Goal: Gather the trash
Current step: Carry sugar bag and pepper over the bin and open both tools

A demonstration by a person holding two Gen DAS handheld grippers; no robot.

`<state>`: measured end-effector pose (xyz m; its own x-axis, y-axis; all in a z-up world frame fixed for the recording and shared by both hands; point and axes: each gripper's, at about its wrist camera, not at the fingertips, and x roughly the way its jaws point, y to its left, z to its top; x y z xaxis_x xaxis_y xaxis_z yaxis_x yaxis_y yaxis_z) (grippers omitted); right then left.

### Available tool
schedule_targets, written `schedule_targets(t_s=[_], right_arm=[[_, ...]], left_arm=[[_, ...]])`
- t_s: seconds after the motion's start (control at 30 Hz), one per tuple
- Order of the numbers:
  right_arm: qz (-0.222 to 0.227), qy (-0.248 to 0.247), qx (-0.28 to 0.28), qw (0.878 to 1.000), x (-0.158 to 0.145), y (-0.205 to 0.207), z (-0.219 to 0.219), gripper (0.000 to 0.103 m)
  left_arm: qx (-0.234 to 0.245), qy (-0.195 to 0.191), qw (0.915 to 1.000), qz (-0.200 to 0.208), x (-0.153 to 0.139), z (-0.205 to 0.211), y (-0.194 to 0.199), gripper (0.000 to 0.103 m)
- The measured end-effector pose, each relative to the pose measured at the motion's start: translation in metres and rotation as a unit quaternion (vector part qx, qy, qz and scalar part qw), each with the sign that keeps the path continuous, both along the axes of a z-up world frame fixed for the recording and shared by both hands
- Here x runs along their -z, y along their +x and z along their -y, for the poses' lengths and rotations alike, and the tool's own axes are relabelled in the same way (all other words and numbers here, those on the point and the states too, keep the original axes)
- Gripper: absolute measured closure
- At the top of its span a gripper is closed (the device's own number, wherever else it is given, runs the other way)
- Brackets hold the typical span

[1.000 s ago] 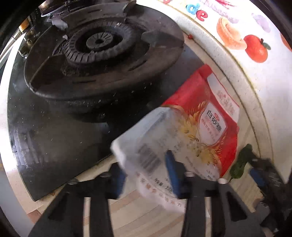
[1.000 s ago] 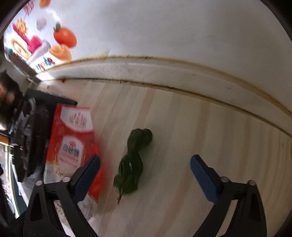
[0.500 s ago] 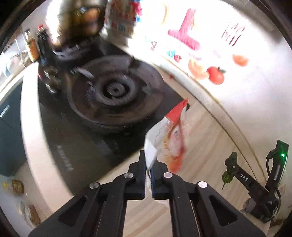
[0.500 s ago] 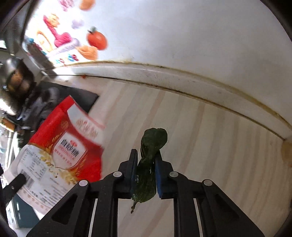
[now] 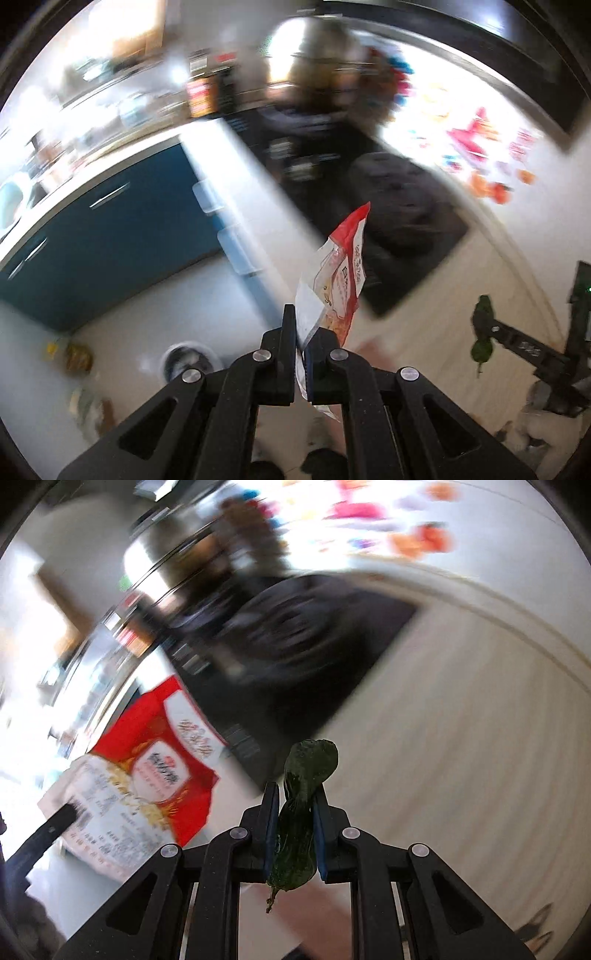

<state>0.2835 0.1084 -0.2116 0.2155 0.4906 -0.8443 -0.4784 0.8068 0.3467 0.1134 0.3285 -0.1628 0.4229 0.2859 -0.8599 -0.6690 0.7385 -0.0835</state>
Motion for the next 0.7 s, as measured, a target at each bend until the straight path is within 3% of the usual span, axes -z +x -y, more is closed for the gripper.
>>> schedule_targets(t_s=[0.17,0.3,0.47,0.7], right_arm=[[-0.015,-0.005,-0.098,0.995,0.030,-0.082,-0.107,0.085],[-0.034,-0.033,-0.159,0.986,0.093,-0.144,-0.186,0.085],[-0.081,-0.082,-0.200,0.973,0.219,-0.197,-0.264,0.085],[-0.180,-0.125,-0.229,0.948,0.429,-0.251,-0.337,0.085]], left_arm=[[-0.091,-0.022,0.9937,-0.062,0.061,-0.073,-0.091,0.102],[-0.144,-0.055,0.9812,-0.116,0.138,-0.128,-0.151,0.102],[-0.185,-0.121,0.9596,-0.175,0.279,-0.191,-0.206,0.102],[-0.215,-0.225,0.9248,-0.220,0.480,-0.251,-0.236,0.102]])
